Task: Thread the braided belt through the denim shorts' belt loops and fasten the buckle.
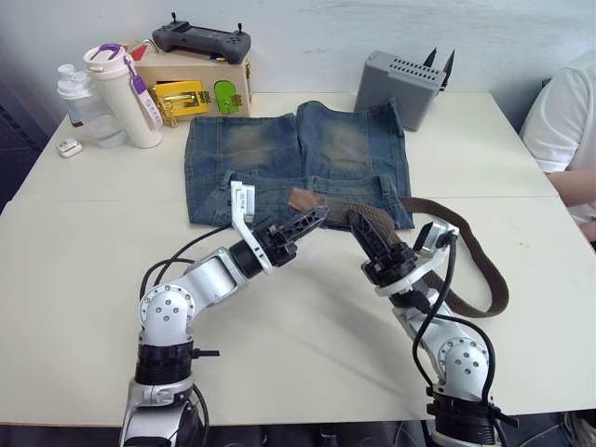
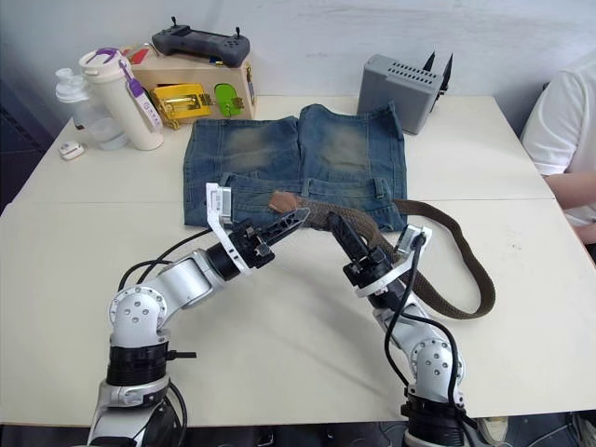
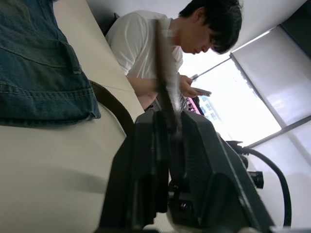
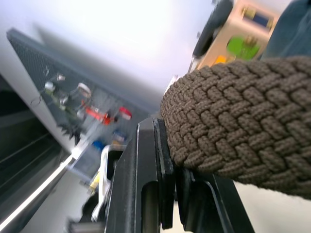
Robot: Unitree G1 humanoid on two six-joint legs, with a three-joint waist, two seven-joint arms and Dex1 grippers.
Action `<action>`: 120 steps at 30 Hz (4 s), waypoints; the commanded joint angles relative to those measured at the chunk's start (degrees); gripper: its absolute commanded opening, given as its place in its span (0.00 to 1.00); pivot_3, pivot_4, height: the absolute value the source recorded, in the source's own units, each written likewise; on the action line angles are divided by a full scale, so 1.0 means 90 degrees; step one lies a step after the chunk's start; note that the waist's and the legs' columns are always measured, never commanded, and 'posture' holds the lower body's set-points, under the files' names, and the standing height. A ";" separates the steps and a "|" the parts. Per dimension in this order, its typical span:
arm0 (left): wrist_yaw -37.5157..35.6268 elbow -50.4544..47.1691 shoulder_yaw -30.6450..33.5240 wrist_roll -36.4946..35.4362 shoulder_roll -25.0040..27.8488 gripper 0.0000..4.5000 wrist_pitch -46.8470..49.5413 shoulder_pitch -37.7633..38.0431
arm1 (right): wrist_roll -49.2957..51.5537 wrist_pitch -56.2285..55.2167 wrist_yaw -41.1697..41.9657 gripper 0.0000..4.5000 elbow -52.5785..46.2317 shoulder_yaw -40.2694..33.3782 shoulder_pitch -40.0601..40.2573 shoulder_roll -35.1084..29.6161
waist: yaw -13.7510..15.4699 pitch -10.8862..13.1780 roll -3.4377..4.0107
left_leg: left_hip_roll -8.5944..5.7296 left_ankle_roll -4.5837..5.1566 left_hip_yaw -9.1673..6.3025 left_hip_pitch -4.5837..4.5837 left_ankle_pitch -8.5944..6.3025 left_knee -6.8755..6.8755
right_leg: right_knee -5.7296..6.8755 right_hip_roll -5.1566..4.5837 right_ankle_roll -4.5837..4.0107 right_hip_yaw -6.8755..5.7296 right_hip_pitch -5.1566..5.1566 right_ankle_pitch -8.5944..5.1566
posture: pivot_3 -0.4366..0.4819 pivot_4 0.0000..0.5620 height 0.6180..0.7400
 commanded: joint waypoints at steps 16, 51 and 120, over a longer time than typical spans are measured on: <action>-0.3767 0.2584 -0.3251 0.7074 0.1118 0.99 -0.4840 -0.1901 | 0.1963 0.0193 -0.0578 0.00 -0.2755 -0.1855 0.2015 -0.3080 | 0.0045 0.0006 0.0010 | -0.0002 0.0004 0.0009 -0.0001 -0.0001 -0.0017 | -0.0020 0.0002 0.0001 0.0008 0.0000 0.0000 | 0.48 0.27 0.96; -0.3118 0.8693 -0.3973 1.1389 -0.0387 0.01 -0.9291 -0.4030 | 0.3125 -0.1009 -0.1899 0.00 -0.2672 -0.3615 0.2334 -0.4896 | 0.0037 0.0000 -0.0005 | 0.0001 0.0042 0.0051 0.0014 -0.0020 -0.0014 | -0.0045 -0.0001 0.0035 0.0039 0.0014 0.0005 | 0.48 0.27 0.96; -0.6889 -0.0644 -0.1433 0.5502 0.3268 0.98 -0.1681 -0.0592 | 0.2270 -0.0521 -0.4502 0.00 -0.1935 0.1310 0.1909 -0.2840 | -0.0028 -0.0006 -0.0001 | -0.0002 -0.0001 0.0074 0.0083 0.0006 -0.0089 | -0.0011 0.0015 0.0025 0.0095 0.0017 -0.0021 | 0.48 0.27 0.96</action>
